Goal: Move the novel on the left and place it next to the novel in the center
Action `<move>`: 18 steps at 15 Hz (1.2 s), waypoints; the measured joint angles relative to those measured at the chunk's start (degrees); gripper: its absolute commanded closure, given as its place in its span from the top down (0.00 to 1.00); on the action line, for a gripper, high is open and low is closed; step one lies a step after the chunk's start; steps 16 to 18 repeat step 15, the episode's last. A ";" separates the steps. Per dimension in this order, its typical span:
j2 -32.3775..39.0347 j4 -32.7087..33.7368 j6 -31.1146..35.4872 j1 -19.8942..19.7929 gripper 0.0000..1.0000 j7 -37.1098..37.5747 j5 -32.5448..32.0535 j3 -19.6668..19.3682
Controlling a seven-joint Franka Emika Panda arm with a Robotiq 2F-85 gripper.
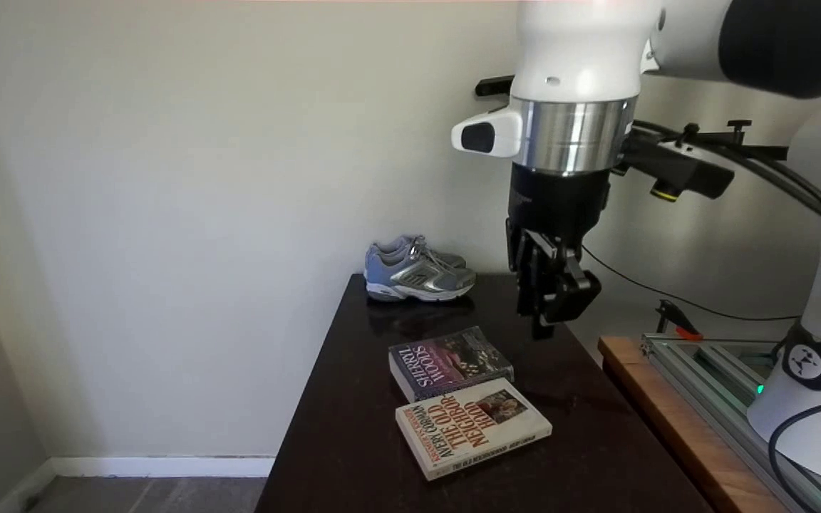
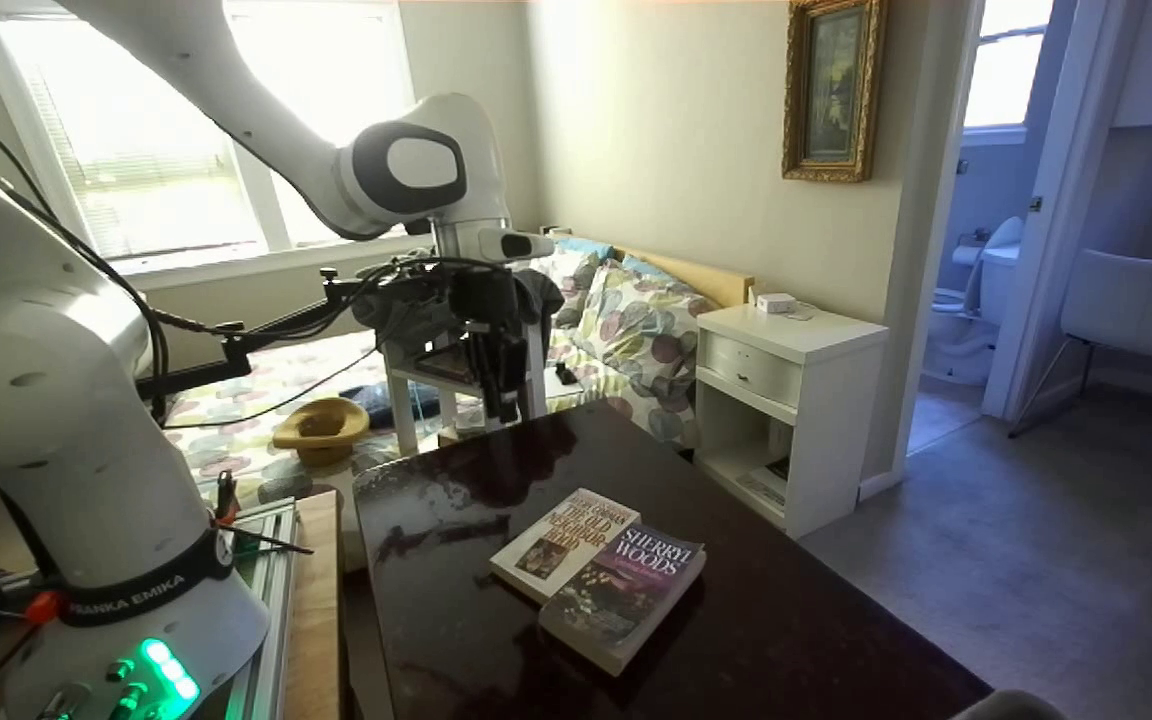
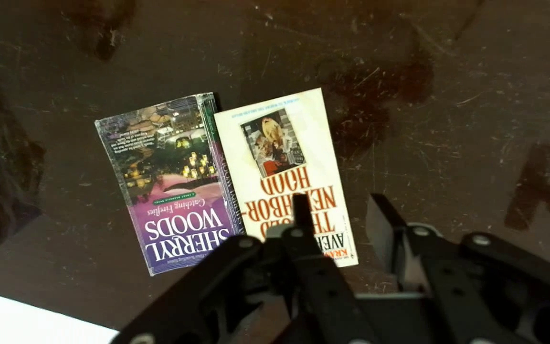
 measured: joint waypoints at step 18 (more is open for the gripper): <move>-15.22 0.90 -7.58 1.43 1.00 -4.65 4.66 1.55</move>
